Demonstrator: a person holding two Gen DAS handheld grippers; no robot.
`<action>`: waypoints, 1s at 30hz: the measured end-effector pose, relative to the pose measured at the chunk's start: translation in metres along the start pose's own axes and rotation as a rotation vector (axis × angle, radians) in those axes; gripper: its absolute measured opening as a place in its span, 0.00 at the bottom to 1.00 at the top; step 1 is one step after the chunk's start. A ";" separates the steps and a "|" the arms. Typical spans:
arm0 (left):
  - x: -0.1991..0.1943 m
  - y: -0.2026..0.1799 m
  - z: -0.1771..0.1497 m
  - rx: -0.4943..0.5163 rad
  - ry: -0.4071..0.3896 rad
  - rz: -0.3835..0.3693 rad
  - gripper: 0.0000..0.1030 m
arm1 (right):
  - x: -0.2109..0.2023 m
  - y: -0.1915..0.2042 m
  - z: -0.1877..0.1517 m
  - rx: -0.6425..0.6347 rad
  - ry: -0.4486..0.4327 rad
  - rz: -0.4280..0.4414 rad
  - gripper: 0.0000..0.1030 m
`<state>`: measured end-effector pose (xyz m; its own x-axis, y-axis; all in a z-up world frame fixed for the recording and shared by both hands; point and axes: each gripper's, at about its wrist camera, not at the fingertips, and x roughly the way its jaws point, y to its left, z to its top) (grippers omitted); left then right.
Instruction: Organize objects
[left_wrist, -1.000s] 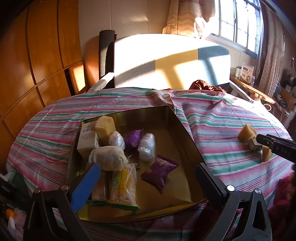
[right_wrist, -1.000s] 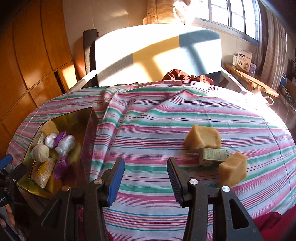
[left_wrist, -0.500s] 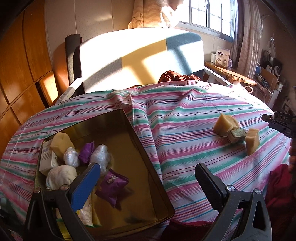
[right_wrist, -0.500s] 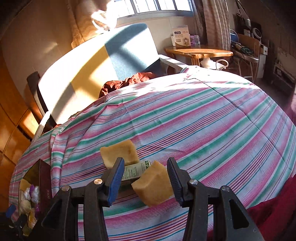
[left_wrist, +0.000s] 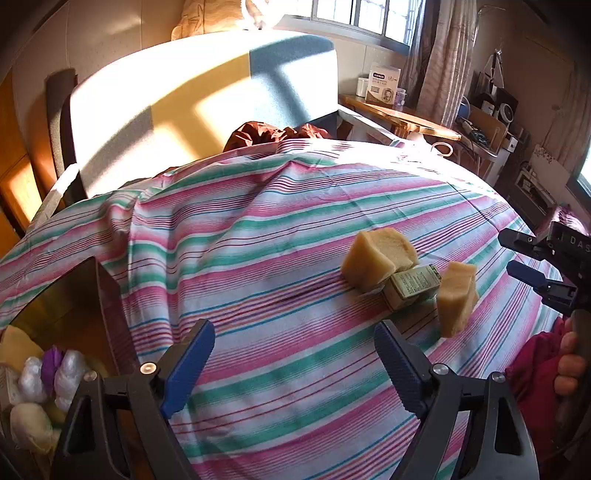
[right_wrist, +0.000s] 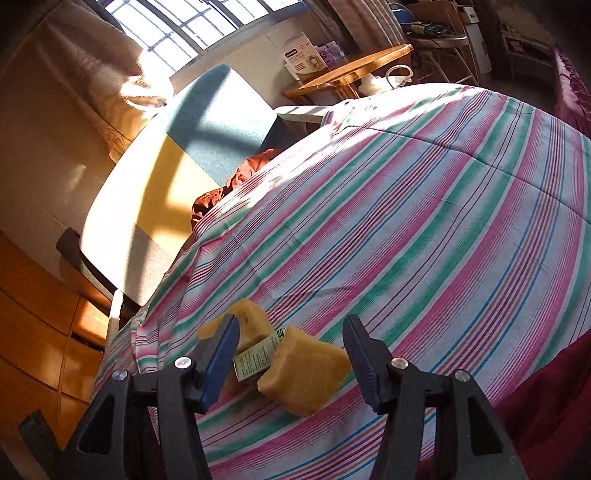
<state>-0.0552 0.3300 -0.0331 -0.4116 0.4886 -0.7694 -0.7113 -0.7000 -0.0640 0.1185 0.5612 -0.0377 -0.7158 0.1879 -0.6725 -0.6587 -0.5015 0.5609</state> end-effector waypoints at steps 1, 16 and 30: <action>0.007 -0.004 0.006 0.012 0.002 -0.007 0.85 | 0.002 -0.002 0.000 0.009 0.012 0.009 0.58; 0.105 -0.047 0.076 0.175 0.101 -0.217 0.95 | 0.016 -0.004 -0.002 0.050 0.080 0.036 0.60; 0.120 -0.022 0.057 -0.056 0.193 -0.391 0.45 | 0.018 -0.011 0.001 0.086 0.087 0.040 0.60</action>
<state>-0.1217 0.4336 -0.0879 0.0006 0.6196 -0.7849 -0.7584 -0.5113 -0.4042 0.1123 0.5711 -0.0554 -0.7218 0.0928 -0.6859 -0.6498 -0.4322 0.6253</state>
